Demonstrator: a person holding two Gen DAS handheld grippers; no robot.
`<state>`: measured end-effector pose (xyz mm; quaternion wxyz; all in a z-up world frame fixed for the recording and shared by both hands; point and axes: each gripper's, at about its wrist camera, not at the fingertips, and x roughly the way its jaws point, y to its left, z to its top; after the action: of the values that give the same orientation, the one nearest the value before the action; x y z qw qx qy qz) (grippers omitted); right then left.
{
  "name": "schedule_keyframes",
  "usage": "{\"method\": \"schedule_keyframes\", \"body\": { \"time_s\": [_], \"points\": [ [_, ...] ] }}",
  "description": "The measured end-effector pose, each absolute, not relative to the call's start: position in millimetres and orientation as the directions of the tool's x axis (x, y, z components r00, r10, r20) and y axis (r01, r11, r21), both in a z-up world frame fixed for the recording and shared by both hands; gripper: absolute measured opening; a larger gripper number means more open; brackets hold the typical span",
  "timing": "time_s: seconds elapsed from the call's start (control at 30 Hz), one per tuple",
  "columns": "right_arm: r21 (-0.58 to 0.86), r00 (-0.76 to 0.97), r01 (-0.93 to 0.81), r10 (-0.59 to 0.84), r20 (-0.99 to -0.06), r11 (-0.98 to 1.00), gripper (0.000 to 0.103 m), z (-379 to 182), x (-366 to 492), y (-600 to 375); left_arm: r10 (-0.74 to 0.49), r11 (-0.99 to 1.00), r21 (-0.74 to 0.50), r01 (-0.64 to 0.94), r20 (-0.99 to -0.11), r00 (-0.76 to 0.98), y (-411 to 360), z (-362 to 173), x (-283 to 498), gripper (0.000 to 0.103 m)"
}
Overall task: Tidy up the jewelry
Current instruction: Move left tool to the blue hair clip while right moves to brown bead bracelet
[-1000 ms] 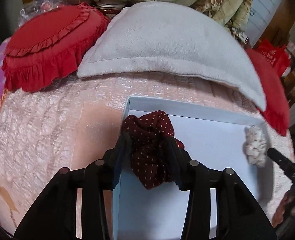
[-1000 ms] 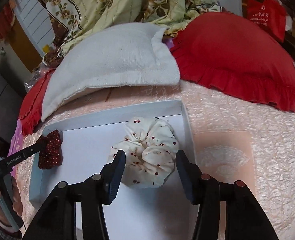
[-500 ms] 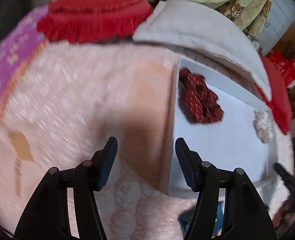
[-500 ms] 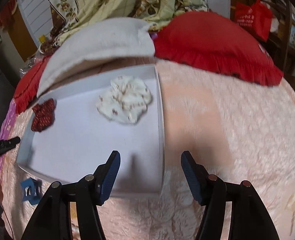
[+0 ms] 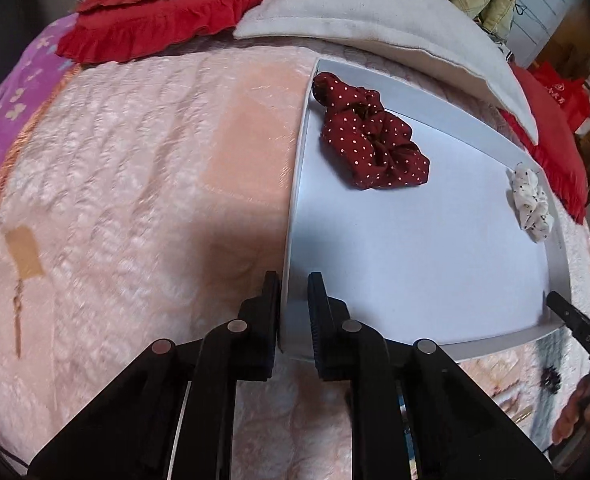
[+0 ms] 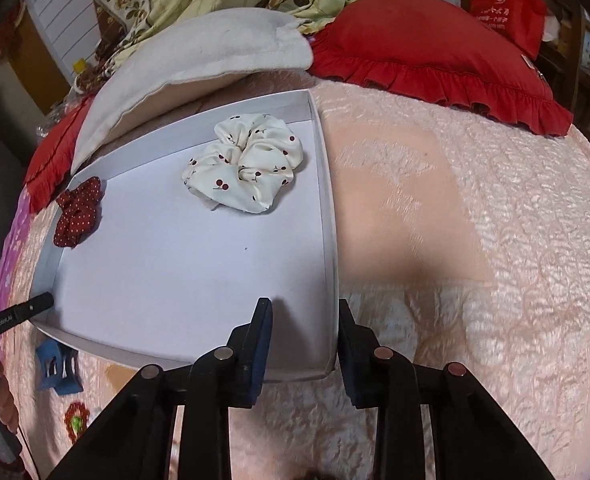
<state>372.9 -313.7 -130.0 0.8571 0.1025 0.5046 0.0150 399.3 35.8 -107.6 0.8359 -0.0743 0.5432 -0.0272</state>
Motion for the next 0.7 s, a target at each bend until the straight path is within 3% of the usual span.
{"method": "schedule_keyframes", "body": {
  "time_s": [0.17, 0.23, 0.27, 0.43, 0.7],
  "points": [
    [0.246, 0.534, 0.111, 0.151, -0.832, 0.963, 0.030, -114, 357, -330, -0.148, 0.975, -0.206, -0.081, -0.880, 0.451, 57, -90, 383, 0.014],
    [0.286, 0.566, 0.123, 0.170, -0.807, 0.950, 0.045, -100, 341, -341, -0.165, 0.967, -0.236, -0.094, -0.867, 0.471, 68, -76, 373, 0.021],
    [0.298, 0.581, 0.121, 0.176, -0.795, 0.947, 0.047, -93, 333, -346, -0.180, 0.962, -0.257, -0.096, -0.854, 0.488, 73, -65, 363, 0.023],
    [0.257, 0.618, 0.080, 0.154, -0.771, 0.963, 0.048, -74, 275, -361, -0.168, 0.965, -0.251, -0.079, -0.821, 0.546, 78, -42, 313, 0.051],
    [0.190, 0.561, 0.035, 0.139, -0.816, 0.981, 0.048, -106, 220, -362, -0.237, 0.963, -0.269, -0.009, -0.864, 0.445, 43, -79, 291, 0.051]
  ]
}}
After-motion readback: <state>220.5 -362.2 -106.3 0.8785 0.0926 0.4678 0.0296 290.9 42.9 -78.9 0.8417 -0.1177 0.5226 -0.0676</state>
